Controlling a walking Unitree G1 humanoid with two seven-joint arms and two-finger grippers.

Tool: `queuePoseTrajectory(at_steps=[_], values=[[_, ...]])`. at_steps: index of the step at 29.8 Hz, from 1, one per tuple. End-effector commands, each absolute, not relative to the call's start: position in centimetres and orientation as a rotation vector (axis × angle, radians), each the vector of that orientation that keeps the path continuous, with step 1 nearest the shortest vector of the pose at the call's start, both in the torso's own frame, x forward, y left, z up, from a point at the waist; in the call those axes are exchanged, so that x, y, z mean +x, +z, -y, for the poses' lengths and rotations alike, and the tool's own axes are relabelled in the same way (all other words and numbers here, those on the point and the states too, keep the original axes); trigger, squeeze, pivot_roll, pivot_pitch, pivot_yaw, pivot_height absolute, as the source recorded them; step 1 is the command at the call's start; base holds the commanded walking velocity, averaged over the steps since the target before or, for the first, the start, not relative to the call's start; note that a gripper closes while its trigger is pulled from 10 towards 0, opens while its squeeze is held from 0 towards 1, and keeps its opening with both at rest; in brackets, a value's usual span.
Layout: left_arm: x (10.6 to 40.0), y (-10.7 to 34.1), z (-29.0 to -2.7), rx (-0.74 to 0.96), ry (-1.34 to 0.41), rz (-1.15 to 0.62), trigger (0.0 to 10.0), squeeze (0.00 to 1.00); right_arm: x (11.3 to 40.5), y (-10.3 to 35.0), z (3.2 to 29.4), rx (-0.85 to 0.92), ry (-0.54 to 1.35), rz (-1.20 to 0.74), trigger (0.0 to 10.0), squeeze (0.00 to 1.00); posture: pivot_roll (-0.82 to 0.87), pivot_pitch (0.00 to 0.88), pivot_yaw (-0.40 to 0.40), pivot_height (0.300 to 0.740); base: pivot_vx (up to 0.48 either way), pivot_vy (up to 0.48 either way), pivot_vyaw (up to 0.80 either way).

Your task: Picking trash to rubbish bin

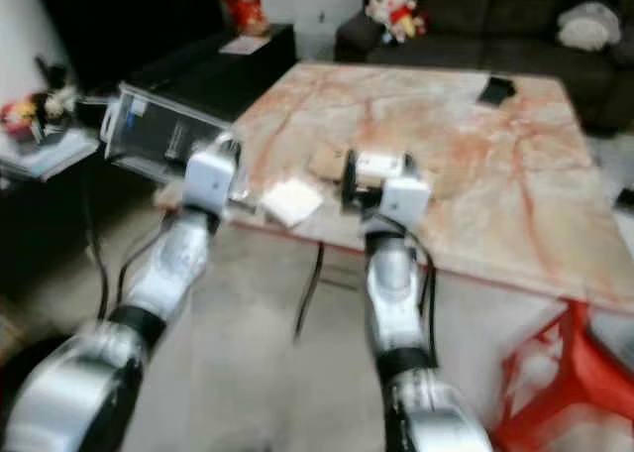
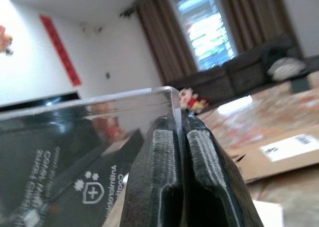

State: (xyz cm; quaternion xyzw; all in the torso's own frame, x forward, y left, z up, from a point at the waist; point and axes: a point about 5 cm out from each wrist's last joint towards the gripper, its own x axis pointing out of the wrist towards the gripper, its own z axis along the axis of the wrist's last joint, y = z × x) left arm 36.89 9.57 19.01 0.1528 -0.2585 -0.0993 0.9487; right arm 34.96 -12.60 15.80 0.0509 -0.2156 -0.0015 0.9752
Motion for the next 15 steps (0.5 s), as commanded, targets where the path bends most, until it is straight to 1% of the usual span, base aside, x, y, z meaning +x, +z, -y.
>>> queuePoseTrajectory(at_steps=[1, 6, 9, 10, 11, 13, 14, 15], values=[[36.9, 19.4, -9.3, 0.311, -0.211, 0.538, 10.0, 0.0, 35.0, 15.7, 12.9, 0.099, -0.013, 0.429, 10.0, 0.0, -0.07, 0.0, 0.054, 0.74, -0.311, 0.0, 0.0], [36.9, 18.8, -9.6, 0.316, -0.207, 0.516, 10.0, 0.0, 34.9, 15.1, 13.1, 0.097, -0.016, 0.402, 10.0, 0.0, -0.07, 0.0, 0.053, 0.74, -0.296, 0.0, 0.0], [36.8, 17.7, -10.2, 0.328, -0.198, 0.465, 10.0, 0.0, 34.7, 13.9, 13.5, 0.093, -0.031, 0.353, 10.0, 0.0, -0.07, 0.0, 0.052, 0.74, 0.0, 0.0, 0.0], [36.8, 16.8, -10.6, 0.31, -0.184, 0.419, 10.0, 0.0, 34.5, 12.9, 13.7, 0.1, -0.029, 0.308, 10.0, 0.0, -0.07, 0.0, 0.052, 0.74, 0.0, 0.0, 0.0], [36.8, 16.8, -10.6, 0.31, -0.184, 0.419, 10.0, 0.0, 34.5, 12.9, 13.7, 0.1, -0.029, 0.308, 10.0, 0.0, -0.07, 0.0, 0.052, 0.74, 0.0, 0.0, 0.0], [36.6, 14.7, -11.4, 0.29, -0.177, 0.314, 10.0, 0.0, 34.2, 10.7, 13.9, 0.136, -0.01, 0.195, 10.0, 0.0, -0.07, 0.0, 0.05, 0.74, 0.0, 0.0, 0.0], [36.0, 11.3, -12.4, 0.247, -0.177, 0.127, 10.0, 0.0, 33.3, 7.7, 14.3, 0.17, 0.005, 0.047, 10.0, 0.0, -0.07, 0.0, 0.047, 0.74, 0.0, 0.0, 0.0], [36.0, 11.3, -12.4, 0.247, -0.177, 0.127, 10.0, 0.0, 33.3, 7.7, 14.3, 0.17, 0.005, 0.047, 10.0, 0.0, -0.07, 0.0, 0.047, 0.74, 0.0, 0.0, 0.0]])
